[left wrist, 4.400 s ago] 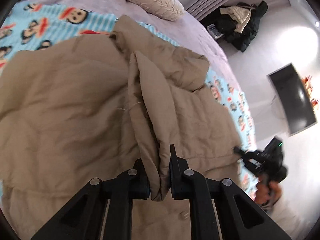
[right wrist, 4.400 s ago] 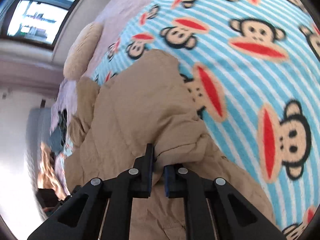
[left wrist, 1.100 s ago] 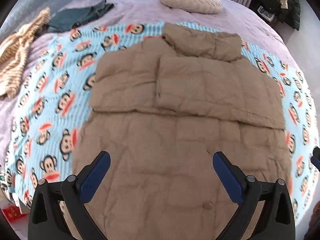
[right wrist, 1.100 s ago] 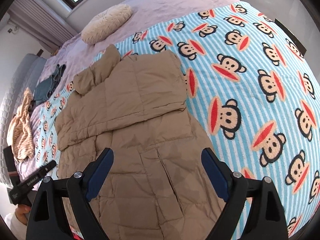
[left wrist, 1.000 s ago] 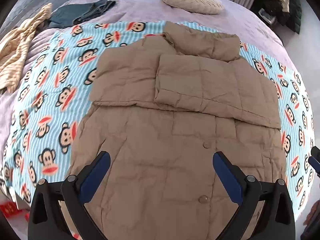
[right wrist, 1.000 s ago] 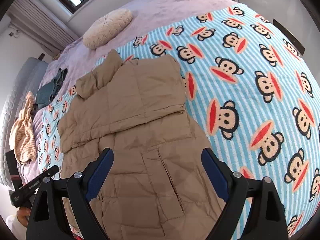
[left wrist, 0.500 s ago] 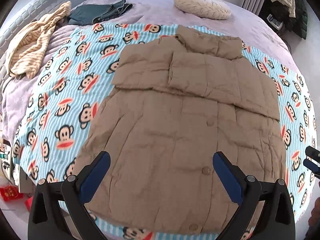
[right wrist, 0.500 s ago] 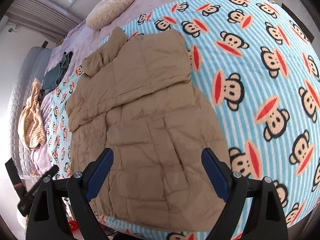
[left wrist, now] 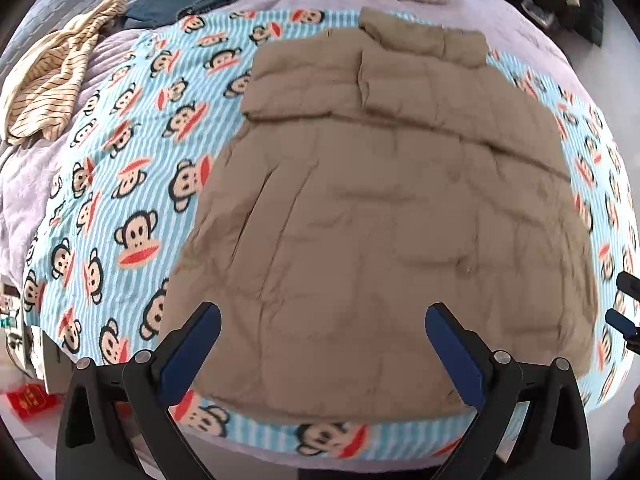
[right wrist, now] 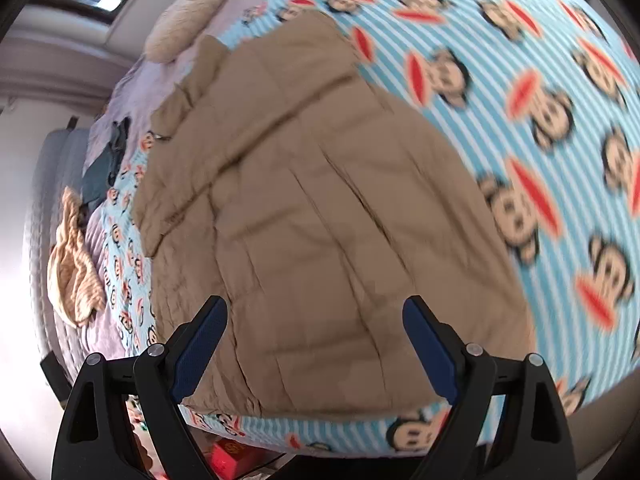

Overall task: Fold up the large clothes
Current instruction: 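Grasp the folded jacket edge with both tools and lift it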

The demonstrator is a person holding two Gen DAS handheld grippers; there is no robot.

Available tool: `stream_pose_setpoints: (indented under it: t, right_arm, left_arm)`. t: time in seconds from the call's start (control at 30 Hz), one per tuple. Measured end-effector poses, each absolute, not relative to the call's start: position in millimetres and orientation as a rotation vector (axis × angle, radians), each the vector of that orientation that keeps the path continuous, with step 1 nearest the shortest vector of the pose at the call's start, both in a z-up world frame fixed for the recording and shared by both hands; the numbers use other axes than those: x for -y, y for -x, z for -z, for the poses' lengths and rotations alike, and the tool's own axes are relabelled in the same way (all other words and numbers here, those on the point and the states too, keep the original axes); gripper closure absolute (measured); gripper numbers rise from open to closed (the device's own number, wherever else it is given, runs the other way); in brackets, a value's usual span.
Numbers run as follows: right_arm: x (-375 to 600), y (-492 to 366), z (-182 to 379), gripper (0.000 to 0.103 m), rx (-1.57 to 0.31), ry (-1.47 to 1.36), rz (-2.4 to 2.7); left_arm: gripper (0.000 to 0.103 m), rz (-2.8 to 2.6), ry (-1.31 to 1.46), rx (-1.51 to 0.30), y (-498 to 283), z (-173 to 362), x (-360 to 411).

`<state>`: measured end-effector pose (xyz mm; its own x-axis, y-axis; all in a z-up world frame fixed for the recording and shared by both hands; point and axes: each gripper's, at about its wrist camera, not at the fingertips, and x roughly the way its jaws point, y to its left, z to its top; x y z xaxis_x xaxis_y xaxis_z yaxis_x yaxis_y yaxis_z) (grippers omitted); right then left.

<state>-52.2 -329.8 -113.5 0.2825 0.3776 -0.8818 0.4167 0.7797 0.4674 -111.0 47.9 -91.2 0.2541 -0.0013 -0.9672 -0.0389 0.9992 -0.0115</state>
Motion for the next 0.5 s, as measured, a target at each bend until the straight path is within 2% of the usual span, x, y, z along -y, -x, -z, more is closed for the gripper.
stream_pose_setpoints:
  t: [0.5]
  right_arm:
    - [340.6, 137.1, 166.5, 0.012, -1.327, -1.069, 0.206]
  left_arm:
    - [0.001, 0.046, 0.127, -1.376, 150.5, 123.9, -106.2]
